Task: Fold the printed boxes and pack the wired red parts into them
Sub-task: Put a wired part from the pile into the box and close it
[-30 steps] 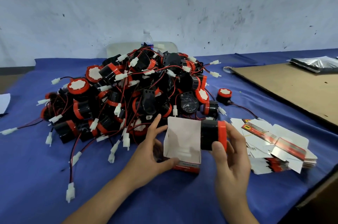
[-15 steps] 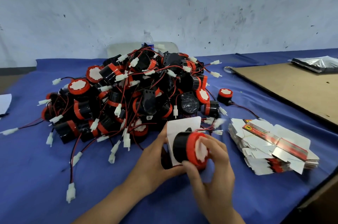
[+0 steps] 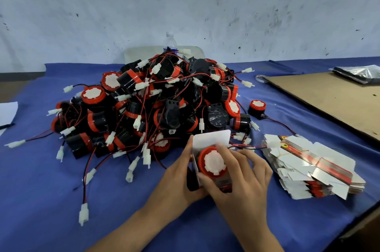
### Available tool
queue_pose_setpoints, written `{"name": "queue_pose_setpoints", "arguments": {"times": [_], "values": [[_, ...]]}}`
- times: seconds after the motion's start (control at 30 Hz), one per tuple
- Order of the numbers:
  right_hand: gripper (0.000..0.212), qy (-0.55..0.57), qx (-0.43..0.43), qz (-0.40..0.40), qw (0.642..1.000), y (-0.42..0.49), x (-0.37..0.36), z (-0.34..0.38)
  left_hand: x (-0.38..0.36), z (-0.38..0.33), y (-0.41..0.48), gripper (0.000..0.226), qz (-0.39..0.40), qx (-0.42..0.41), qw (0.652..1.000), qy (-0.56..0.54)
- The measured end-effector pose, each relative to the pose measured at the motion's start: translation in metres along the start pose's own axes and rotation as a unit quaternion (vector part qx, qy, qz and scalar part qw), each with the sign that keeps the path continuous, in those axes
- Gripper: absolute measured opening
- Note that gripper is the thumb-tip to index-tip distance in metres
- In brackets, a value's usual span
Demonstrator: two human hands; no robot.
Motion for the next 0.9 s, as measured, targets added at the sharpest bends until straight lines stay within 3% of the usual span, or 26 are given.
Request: {"name": "queue_pose_setpoints", "arguments": {"times": [0.3,0.4,0.6,0.77,0.9], "values": [[0.054,0.047,0.07,-0.08,0.993,-0.006,0.016,0.009,0.003,0.002,0.003,0.101,-0.031,0.014,0.999,0.016],[0.055,0.102,0.03,-0.035,0.994,-0.003,0.014,0.008,0.001,0.001,0.003,0.1,-0.022,0.003,0.999,0.023],[0.047,0.218,-0.143,0.019,0.965,0.0,0.004,-0.01,0.002,-0.004,-0.001,0.11,-0.035,-0.002,0.999,0.001],[0.042,0.189,-0.151,0.076,0.967,0.0,-0.008,-0.008,-0.004,-0.013,-0.003,0.101,-0.017,-0.054,0.997,0.057],[0.035,0.139,-0.103,0.126,0.977,0.003,-0.014,-0.005,-0.003,-0.016,-0.006,0.087,-0.017,-0.067,0.992,0.107]]}}
Point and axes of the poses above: each hand's wrist, its own y-axis towards the middle knuckle, its own x-axis out of the back of the hand, z = x × y, the point moved 5 cm from there along y, towards the middle knuckle, and after that the axes turned 11 degrees about -y, right-handed, at the moved point
